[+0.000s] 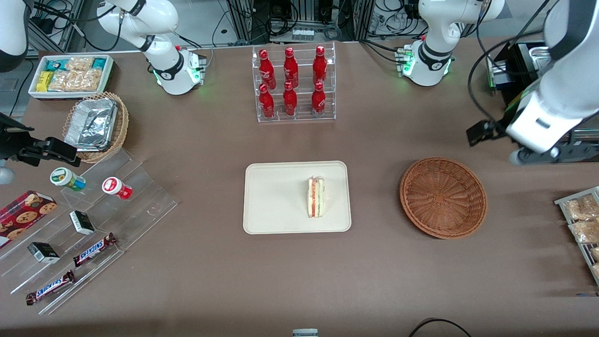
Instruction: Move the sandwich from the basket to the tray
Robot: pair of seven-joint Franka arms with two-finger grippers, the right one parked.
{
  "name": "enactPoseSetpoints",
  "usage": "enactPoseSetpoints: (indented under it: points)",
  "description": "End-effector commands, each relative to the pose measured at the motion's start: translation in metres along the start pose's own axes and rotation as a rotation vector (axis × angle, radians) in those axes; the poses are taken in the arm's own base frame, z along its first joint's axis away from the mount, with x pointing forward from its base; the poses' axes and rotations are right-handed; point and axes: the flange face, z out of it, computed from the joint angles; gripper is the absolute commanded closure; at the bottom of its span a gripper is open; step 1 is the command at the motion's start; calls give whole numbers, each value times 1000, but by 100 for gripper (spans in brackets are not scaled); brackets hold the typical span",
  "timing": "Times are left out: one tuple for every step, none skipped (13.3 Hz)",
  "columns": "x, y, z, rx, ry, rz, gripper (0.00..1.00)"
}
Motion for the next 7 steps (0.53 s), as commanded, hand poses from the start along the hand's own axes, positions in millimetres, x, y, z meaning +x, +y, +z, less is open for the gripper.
enactPoseSetpoints:
  points:
    - [-37,-17,-13,-2,-10,-1,0]
    - [-46,-26,-19,-2,-21,19,0]
    - [-50,-40,-24,-5,-27,28,0]
    - [-54,-45,-29,-8,-21,34,0]
    - [-54,-56,-32,-11,-16,16,0]
    - [-53,-62,-34,-16,-10,6,0]
    - [-52,-66,-34,-17,-3,4,0]
